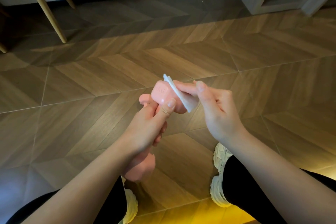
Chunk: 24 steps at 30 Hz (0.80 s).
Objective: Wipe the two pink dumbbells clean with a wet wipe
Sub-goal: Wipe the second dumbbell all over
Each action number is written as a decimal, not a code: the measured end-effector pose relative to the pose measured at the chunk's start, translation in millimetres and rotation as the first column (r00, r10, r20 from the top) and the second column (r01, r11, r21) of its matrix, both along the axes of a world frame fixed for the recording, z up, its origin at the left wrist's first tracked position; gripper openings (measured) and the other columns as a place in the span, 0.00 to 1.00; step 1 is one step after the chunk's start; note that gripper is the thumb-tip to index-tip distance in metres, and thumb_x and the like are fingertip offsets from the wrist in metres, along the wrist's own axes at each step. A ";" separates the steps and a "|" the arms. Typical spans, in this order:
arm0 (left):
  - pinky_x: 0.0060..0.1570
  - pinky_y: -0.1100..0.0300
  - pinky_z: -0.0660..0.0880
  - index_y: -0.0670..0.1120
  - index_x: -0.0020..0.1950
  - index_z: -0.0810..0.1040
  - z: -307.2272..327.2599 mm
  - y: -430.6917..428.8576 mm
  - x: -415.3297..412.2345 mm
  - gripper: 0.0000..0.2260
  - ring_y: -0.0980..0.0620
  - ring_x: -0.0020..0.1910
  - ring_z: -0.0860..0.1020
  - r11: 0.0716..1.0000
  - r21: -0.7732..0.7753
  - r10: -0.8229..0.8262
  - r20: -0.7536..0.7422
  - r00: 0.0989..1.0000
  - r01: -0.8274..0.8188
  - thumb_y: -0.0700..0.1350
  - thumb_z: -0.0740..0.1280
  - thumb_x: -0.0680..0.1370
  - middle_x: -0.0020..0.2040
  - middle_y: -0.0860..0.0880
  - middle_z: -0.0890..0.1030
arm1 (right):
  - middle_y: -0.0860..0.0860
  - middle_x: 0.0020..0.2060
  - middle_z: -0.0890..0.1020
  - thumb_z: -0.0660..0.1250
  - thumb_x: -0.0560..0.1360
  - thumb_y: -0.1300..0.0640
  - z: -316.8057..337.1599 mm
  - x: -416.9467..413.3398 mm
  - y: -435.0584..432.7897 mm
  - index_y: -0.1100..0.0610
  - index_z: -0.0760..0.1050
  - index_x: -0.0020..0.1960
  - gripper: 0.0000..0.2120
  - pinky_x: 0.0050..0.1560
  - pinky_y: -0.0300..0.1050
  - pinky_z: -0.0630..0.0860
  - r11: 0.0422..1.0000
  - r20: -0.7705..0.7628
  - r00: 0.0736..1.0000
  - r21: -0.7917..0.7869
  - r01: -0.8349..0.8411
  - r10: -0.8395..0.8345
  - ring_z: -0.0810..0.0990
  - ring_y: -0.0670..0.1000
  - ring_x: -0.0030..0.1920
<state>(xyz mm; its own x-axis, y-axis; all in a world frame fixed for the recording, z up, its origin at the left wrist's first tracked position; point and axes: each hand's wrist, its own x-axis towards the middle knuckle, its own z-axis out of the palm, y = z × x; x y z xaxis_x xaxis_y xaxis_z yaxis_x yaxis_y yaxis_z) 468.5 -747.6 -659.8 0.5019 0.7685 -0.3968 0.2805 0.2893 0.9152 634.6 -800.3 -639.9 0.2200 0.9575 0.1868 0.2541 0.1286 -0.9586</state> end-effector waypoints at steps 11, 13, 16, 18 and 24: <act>0.24 0.62 0.63 0.56 0.40 0.77 2.4 0.2 1.1 0.30 0.53 0.27 0.66 1.000 -0.029 0.008 0.020 1.000 -0.008 0.81 0.63 0.60 0.30 0.52 0.71 | 0.50 0.58 0.84 0.53 0.84 0.54 -4.4 -0.8 -0.2 0.60 0.80 0.62 0.20 0.60 0.38 0.74 0.999 0.045 0.998 0.030 0.039 -0.041 0.80 0.44 0.62; 0.25 0.61 0.64 0.53 0.45 0.77 2.1 1.1 -0.7 0.33 0.52 0.28 0.67 1.000 -0.001 0.003 0.010 1.000 -0.003 0.81 0.63 0.61 0.30 0.52 0.72 | 0.49 0.61 0.82 0.53 0.84 0.56 -4.6 -3.9 2.3 0.59 0.78 0.65 0.19 0.64 0.41 0.72 0.999 0.044 0.998 -0.020 -0.048 0.049 0.78 0.44 0.65; 0.25 0.60 0.64 0.59 0.40 0.78 2.6 0.4 -2.4 0.27 0.53 0.26 0.67 0.998 0.031 -0.046 -0.002 0.999 0.046 0.80 0.63 0.62 0.30 0.51 0.73 | 0.44 0.54 0.84 0.52 0.84 0.55 -3.9 -3.4 2.9 0.56 0.81 0.61 0.19 0.56 0.40 0.74 1.000 0.038 0.999 -0.021 -0.015 0.015 0.81 0.42 0.57; 0.25 0.61 0.64 0.58 0.41 0.78 3.0 0.4 -2.7 0.27 0.53 0.26 0.67 0.999 0.020 -0.034 0.010 0.999 0.033 0.80 0.63 0.63 0.31 0.51 0.72 | 0.47 0.51 0.86 0.52 0.84 0.54 -5.1 0.1 -0.6 0.57 0.82 0.59 0.20 0.53 0.36 0.73 0.997 0.050 0.996 0.028 0.077 -0.078 0.83 0.42 0.54; 0.27 0.59 0.65 0.61 0.35 0.76 5.5 -0.3 -1.8 0.23 0.53 0.27 0.67 0.995 0.046 -0.089 0.023 0.996 0.088 0.80 0.62 0.63 0.31 0.51 0.72 | 0.42 0.53 0.84 0.51 0.84 0.56 -3.5 -4.9 2.5 0.57 0.81 0.62 0.20 0.55 0.42 0.75 0.999 0.061 0.998 -0.035 0.005 -0.003 0.81 0.41 0.55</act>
